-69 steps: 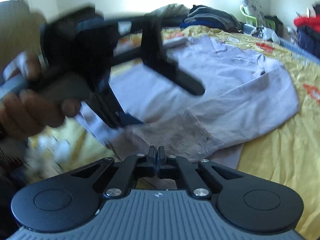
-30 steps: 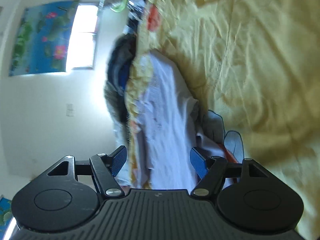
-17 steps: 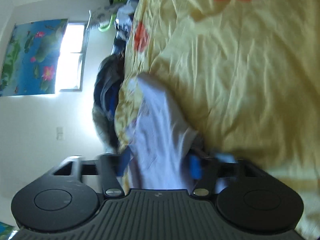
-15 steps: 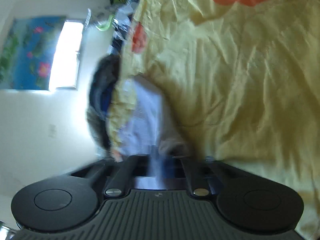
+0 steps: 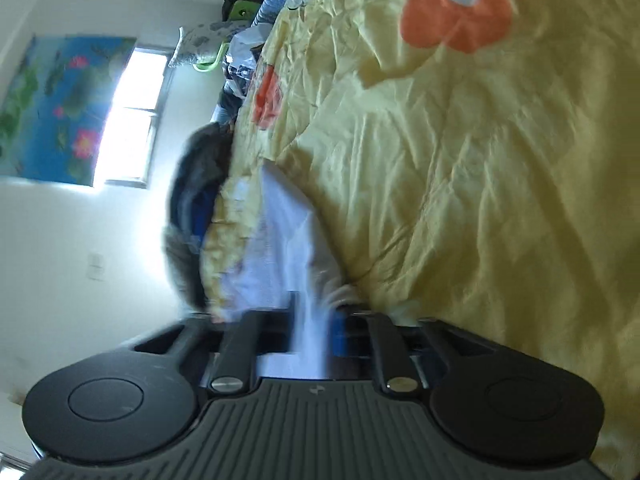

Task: Fold small clothes

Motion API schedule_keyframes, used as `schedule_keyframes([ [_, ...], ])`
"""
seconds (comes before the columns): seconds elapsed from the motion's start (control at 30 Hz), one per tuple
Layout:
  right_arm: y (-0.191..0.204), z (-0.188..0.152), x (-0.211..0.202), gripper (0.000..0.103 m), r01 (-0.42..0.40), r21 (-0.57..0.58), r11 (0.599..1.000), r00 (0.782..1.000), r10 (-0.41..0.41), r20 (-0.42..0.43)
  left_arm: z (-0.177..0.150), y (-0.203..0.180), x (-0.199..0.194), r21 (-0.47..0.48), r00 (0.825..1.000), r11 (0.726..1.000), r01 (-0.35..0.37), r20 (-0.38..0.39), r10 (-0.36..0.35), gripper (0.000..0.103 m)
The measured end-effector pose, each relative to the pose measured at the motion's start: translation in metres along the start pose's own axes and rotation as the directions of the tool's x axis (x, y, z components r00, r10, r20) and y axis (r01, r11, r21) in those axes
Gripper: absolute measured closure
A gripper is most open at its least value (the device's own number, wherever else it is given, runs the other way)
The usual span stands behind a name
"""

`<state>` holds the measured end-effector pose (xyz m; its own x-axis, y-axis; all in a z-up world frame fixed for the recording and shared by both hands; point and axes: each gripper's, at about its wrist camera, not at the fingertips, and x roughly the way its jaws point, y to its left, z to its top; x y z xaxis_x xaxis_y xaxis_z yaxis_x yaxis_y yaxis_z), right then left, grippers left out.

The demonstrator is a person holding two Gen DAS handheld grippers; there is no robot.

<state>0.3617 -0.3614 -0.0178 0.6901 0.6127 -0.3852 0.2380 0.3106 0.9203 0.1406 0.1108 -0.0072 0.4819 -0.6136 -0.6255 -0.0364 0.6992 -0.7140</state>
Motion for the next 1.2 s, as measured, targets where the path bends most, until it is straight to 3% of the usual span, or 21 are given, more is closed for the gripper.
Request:
schedule_keyframes([
  [0.2,0.036,-0.013,-0.04,0.056,-0.036,-0.147,0.988,0.998,0.044,0.053,0.0,0.001,0.001,-0.004,1.0,1.0,0.006,-0.001,-0.006,0.102],
  [0.3,0.066,-0.015,-0.033,0.051,-0.029,-0.261,0.965,0.997,0.045,0.057,-0.001,-0.001,0.0,-0.01,1.0,1.0,-0.008,0.003,0.008,0.102],
  [0.4,0.084,-0.011,0.013,0.043,0.001,-0.314,0.949,1.0,-0.01,-0.027,-0.005,-0.009,-0.003,-0.004,0.998,0.998,-0.055,0.028,0.055,0.102],
  [0.5,0.084,-0.009,0.061,0.042,0.15,-0.368,0.918,0.986,-0.167,-0.017,-0.01,-0.014,-0.011,-0.007,0.994,0.996,-0.09,0.055,0.091,0.102],
  [0.57,0.078,-0.007,0.083,0.054,0.242,-0.414,0.877,0.965,-0.261,0.009,-0.011,-0.011,-0.019,-0.017,0.995,0.996,-0.085,0.053,0.086,0.102],
  [0.7,0.068,-0.001,0.082,0.054,0.196,-0.387,0.901,0.977,-0.213,-0.002,-0.005,0.007,-0.043,-0.077,0.985,0.989,-0.129,0.103,0.136,0.102],
  [0.8,0.068,-0.004,0.078,0.054,0.188,-0.438,0.879,0.978,-0.211,-0.004,0.0,0.016,-0.058,-0.106,0.984,0.988,-0.115,0.124,0.128,0.102],
  [0.87,0.076,-0.013,0.067,0.049,0.229,-0.431,0.873,0.97,-0.241,0.028,0.002,0.01,-0.065,-0.076,0.982,0.993,-0.094,0.16,0.105,0.102],
  [0.93,0.086,-0.036,0.049,0.046,0.167,-0.462,0.871,0.983,-0.182,0.013,0.001,-0.002,-0.066,-0.025,0.984,0.999,-0.024,0.178,0.028,0.102],
  [1.0,0.093,-0.07,0.037,0.036,0.027,-0.521,0.853,0.987,-0.105,-0.122,-0.001,-0.016,-0.06,0.05,0.985,0.998,0.049,0.165,-0.057,0.101],
  [1.1,0.098,-0.126,0.029,0.035,-0.059,-0.609,0.791,0.955,-0.132,-0.264,-0.004,-0.035,-0.04,0.146,0.991,0.987,0.073,0.103,-0.089,0.101],
  [1.2,0.091,-0.167,0.03,0.035,-0.088,-0.647,0.757,0.916,-0.194,-0.352,-0.007,-0.042,-0.029,0.163,0.996,0.986,0.031,0.075,-0.044,0.101],
])
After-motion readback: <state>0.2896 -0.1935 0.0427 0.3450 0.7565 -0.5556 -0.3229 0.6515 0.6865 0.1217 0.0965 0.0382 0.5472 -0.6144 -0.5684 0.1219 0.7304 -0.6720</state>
